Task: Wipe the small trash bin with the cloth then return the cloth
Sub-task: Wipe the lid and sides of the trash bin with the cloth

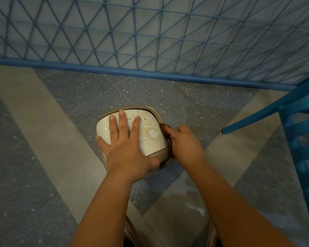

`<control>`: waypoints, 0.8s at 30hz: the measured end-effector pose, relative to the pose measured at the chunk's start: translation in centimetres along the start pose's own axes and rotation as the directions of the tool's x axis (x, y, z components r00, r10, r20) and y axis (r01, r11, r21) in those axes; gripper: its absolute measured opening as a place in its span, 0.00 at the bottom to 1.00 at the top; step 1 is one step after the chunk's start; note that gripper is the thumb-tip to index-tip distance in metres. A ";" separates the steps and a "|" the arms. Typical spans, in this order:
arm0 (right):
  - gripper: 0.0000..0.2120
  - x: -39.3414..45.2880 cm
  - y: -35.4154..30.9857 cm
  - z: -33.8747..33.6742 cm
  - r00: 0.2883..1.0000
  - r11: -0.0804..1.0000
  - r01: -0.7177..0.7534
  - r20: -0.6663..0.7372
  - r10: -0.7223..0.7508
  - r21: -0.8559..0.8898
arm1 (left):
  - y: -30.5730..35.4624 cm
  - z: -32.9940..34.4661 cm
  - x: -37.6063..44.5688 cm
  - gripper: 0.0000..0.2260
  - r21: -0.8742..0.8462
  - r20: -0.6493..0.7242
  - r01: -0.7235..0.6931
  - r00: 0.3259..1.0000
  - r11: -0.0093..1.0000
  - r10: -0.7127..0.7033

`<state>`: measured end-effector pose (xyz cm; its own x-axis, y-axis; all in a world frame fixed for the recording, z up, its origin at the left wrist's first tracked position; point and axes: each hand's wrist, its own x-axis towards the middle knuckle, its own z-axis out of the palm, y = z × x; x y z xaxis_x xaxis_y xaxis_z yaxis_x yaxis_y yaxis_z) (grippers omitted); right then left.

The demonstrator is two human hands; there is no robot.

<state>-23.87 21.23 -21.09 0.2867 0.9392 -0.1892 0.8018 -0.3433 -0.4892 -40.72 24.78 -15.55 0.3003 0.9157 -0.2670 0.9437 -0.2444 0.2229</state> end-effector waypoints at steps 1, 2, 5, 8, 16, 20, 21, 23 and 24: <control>0.18 1.4 -0.4 -0.2 1.000 0.999 0.019 0.021 -0.019 -0.034 | 0.0 0.0 0.0 0.54 -0.001 0.001 0.002 1.000 1.000 -0.002; 0.18 2.5 -0.8 -0.4 0.999 0.999 0.009 0.047 -0.007 -0.038 | 0.1 0.1 0.0 0.54 -0.001 0.000 0.007 1.000 1.000 -0.007; 0.19 3.0 -0.7 -0.6 0.998 0.997 0.034 0.062 -0.029 -0.073 | 0.3 0.1 0.1 0.54 0.005 -0.007 0.022 1.000 1.000 -0.022; 0.24 0.0 0.6 -0.2 1.000 1.000 0.005 0.021 -0.005 -0.006 | 0.4 0.1 0.1 0.55 0.020 -0.001 0.028 1.000 0.999 -0.028; 0.21 -6.6 1.2 1.7 0.989 0.971 -0.067 -0.117 0.096 0.232 | 0.3 0.0 0.1 0.56 0.030 0.010 0.016 1.000 0.999 -0.016; 0.21 -2.7 0.6 1.1 0.991 0.987 -0.086 -0.089 0.099 0.135 | 0.4 0.0 0.1 0.54 0.037 0.005 0.022 1.000 0.999 -0.022; 0.21 -2.2 0.5 1.2 0.988 0.988 -0.110 -0.100 0.120 0.108 | 0.4 0.0 0.1 0.54 0.033 0.004 0.024 1.000 0.999 -0.024; 0.20 -3.3 0.2 1.9 0.972 0.971 -0.146 -0.154 0.177 0.191 | 0.6 0.0 0.1 0.54 0.031 0.001 0.029 1.000 0.999 -0.029; 0.20 -4.5 -0.1 2.4 0.962 0.948 -0.152 -0.178 0.206 0.278 | 0.6 0.0 0.1 0.54 0.037 0.002 0.030 1.000 0.999 -0.030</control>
<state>-26.50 17.01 -22.21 0.5347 0.8348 -0.1314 0.5709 -0.4715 -0.6722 -40.11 24.73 -15.44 0.2718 0.9221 -0.2754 0.9568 -0.2282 0.1802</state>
